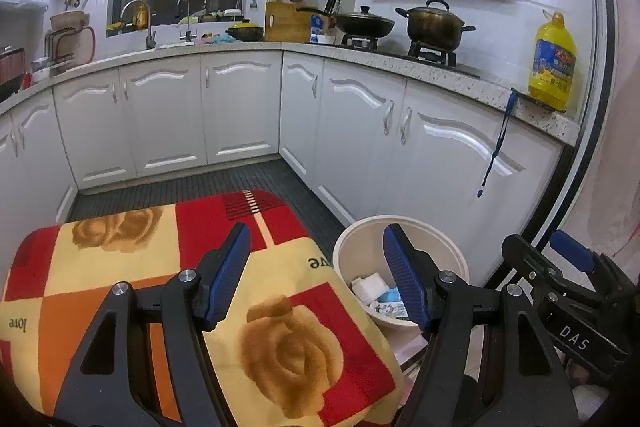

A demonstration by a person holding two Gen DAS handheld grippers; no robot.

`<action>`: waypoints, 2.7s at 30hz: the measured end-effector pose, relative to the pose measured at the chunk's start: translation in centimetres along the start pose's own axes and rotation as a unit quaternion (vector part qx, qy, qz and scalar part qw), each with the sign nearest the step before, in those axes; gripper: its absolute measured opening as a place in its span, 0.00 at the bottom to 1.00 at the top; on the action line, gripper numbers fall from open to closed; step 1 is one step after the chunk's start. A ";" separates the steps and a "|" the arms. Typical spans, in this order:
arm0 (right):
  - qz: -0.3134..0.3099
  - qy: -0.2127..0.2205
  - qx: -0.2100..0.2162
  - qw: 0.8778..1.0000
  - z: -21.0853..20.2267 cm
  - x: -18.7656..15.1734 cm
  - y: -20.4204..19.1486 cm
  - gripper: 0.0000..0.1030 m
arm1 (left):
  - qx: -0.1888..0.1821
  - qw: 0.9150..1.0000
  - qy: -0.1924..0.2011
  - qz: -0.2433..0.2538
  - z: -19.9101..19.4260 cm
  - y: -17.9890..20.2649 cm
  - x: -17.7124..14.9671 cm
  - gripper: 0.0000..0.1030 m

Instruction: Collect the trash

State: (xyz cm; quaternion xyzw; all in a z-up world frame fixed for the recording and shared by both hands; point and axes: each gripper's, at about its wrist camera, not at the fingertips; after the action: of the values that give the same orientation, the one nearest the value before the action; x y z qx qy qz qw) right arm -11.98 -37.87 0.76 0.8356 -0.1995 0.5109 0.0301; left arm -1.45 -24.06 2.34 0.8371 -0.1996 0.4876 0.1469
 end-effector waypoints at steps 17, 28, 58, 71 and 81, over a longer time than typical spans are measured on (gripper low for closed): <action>-0.015 0.028 -0.007 0.999 -1.8 0.7 -0.9 0.89 | -0.011 1.000 0.016 0.007 -1.1 0.1 0.1 0.66; -0.016 0.029 -0.008 0.999 -1.9 0.6 -1.1 0.90 | -0.013 1.000 0.014 0.006 -1.1 0.2 0.0 0.66; -0.018 0.019 -0.007 1.000 -0.9 0.7 -0.6 0.91 | -0.012 1.000 0.008 0.007 -0.4 -0.2 -0.3 0.66; -0.018 0.018 -0.006 1.000 -0.9 0.7 -0.6 0.91 | -0.015 1.000 0.004 0.014 -0.3 0.1 -0.5 0.66; -0.018 0.014 -0.004 1.000 -0.7 0.7 -0.7 0.91 | -0.014 1.000 0.004 0.015 -0.3 0.2 -0.5 0.66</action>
State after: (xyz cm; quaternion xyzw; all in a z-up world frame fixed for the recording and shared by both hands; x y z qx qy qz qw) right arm -12.00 -37.22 1.86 0.8316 -0.1859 0.5213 0.0458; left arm -1.99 -23.97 2.02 0.8301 -0.2183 0.4898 0.1526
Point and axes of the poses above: each gripper's, at about its wrist camera, not at the fingertips, and z roughly the way its jaws point, y to its right, x to its top, and after that the axes turned 6 degrees about x, right-handed
